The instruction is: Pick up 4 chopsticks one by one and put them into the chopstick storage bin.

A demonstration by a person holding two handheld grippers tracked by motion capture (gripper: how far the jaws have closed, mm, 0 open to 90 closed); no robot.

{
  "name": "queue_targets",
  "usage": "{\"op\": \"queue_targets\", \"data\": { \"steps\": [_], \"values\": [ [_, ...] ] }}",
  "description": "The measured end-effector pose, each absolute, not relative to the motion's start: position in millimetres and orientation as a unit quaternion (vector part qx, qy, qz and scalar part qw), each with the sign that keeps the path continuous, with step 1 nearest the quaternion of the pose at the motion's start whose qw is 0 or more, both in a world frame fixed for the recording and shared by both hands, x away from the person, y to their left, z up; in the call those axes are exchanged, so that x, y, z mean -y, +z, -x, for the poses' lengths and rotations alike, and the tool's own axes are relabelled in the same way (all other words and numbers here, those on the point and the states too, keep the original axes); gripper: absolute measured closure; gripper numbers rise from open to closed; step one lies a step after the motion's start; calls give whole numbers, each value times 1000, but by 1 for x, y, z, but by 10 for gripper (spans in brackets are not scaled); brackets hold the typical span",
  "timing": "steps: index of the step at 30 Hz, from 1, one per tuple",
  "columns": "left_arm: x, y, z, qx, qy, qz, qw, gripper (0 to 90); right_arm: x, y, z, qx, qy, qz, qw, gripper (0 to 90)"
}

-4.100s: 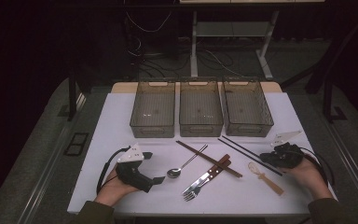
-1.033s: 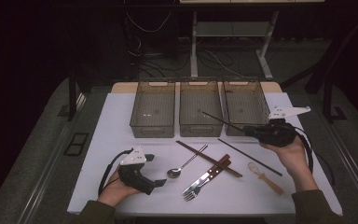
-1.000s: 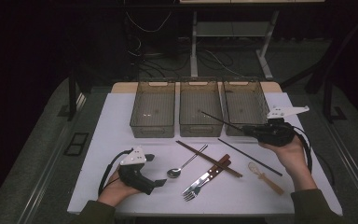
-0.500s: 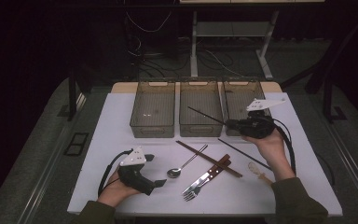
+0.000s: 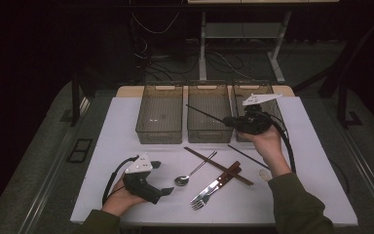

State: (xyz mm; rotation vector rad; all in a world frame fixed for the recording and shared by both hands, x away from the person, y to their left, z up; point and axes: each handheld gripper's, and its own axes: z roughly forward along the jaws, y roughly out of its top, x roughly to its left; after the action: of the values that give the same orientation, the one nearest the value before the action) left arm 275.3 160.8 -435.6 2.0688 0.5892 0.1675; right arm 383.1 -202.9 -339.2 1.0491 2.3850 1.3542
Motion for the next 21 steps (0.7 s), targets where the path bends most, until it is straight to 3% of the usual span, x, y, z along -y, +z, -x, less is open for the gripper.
{"op": "queue_targets", "data": {
  "steps": [21],
  "values": [
    [-161, -434, -275, -239, 71, -845, 472, 0, 147, -327, -421, -813, 442, -360, 116, 859]
  ]
}}
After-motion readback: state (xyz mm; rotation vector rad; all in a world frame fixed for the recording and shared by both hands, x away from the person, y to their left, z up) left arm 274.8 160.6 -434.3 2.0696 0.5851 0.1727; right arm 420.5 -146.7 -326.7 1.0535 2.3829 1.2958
